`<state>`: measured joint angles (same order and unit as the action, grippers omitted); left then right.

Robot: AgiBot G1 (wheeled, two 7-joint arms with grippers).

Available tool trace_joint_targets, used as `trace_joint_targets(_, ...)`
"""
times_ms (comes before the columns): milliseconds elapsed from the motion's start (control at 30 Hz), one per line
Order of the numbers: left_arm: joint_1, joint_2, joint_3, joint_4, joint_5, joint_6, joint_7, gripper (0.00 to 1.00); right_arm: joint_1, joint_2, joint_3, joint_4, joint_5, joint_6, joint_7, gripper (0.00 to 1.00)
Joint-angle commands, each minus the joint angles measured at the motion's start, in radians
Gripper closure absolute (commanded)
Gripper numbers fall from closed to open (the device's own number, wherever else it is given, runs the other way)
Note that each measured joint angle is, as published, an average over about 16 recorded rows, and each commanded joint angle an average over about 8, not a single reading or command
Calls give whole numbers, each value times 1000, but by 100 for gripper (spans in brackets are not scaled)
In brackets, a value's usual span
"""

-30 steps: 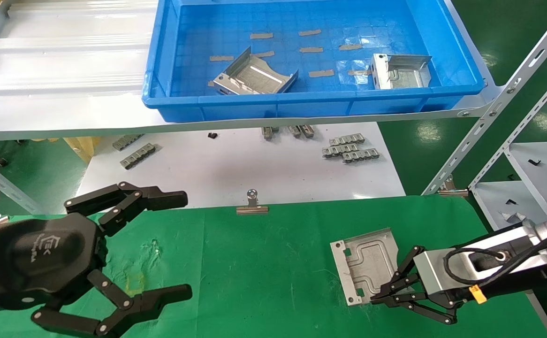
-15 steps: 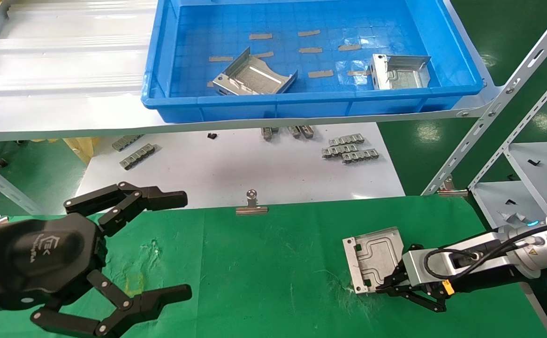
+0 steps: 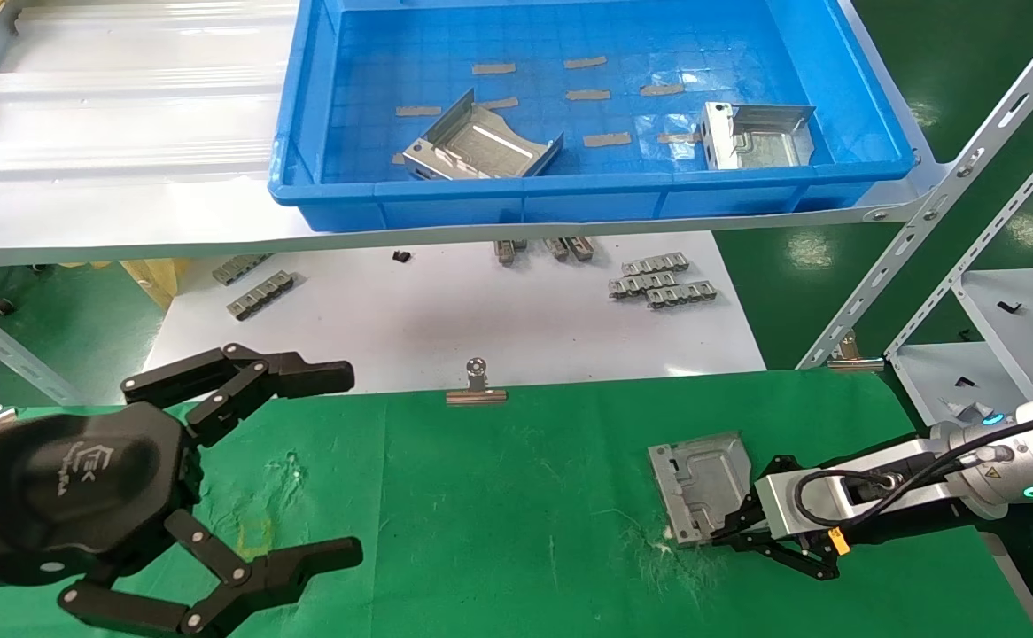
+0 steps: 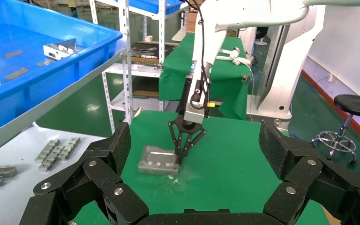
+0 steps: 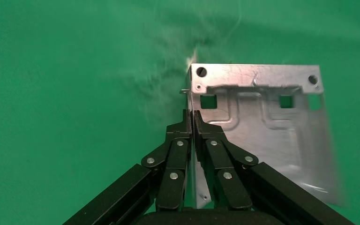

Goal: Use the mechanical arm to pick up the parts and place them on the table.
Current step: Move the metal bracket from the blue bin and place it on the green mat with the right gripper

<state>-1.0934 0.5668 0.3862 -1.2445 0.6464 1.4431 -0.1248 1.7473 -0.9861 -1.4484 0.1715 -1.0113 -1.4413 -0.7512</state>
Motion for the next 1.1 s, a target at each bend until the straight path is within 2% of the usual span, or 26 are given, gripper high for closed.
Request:
trace_joint_targets(33,0,0,0,0,0,0,0,0,-2,-8,-4,-12,-8,15,-25,0)
trace_joint_targets(133,0,0,0,0,0,0,0,0,2,-11,-1,-22,-5,13,-46,0)
trace_joint_targets(233,0,0,0,0,0,0,0,0,16,-7,8,-31,8,-19,-45,0)
trace_joint_targets(400,0,0,0,0,0,0,0,0,45,10,32,-38,54,-114,10,0)
trace_joint_targets(500,0,0,0,0,0,0,0,0,55,29,49,-18,95,-146,62,0)
trace_joint_targets(800,0,0,0,0,0,0,0,0,40,109,88,103,233,-165,214,0)
trace_joint_targets(1100,0,0,0,0,0,0,0,0,35,113,91,108,241,-164,217,0)
